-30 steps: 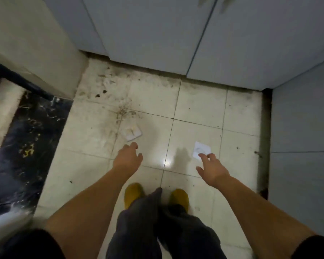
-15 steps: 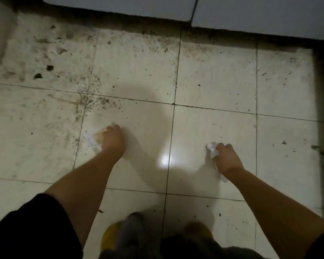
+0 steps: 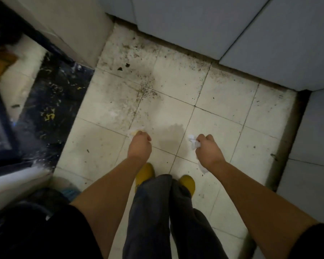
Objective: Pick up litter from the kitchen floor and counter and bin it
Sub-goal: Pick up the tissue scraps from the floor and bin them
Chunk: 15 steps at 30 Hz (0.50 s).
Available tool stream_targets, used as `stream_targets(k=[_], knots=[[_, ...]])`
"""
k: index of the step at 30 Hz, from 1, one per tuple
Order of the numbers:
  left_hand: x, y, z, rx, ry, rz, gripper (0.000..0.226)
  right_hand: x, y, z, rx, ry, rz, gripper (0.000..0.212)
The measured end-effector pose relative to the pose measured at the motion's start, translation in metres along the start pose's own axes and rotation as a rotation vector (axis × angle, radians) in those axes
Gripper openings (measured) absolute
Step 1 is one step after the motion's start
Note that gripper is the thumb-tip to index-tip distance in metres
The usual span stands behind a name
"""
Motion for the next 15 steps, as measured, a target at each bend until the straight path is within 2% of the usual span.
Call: stream_targets(k=[4, 8, 12, 15], knots=[[-0.085, -0.084, -0.001, -0.104, -0.036, -0.082, 0.024, -0.073, -0.057, 0.060, -0.044, -0.086, -0.022, 0.032], [-0.172, -0.153, 0.017, -0.232, -0.118, -0.233, 0.021, -0.139, -0.090, 0.123, -0.155, -0.258, -0.031, 0.030], [-0.242, -0.198, 0.066, -0.336, -0.187, -0.390, 0.020, -0.194, -0.085, 0.190, -0.301, -0.449, -0.016, 0.027], [-0.281, -0.213, 0.125, -0.402, -0.272, -0.476, 0.020, -0.229, -0.055, 0.238, -0.367, -0.550, 0.020, 0.025]])
Point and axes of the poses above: each hand's wrist, its own x-axis towards the middle knuckle, its own y-axis out of the palm, z = x × y, the point moved 2 cm from there along x, towards the middle knuckle, and after that the axes turned 1 degree about -z, right-handed, at the moved point
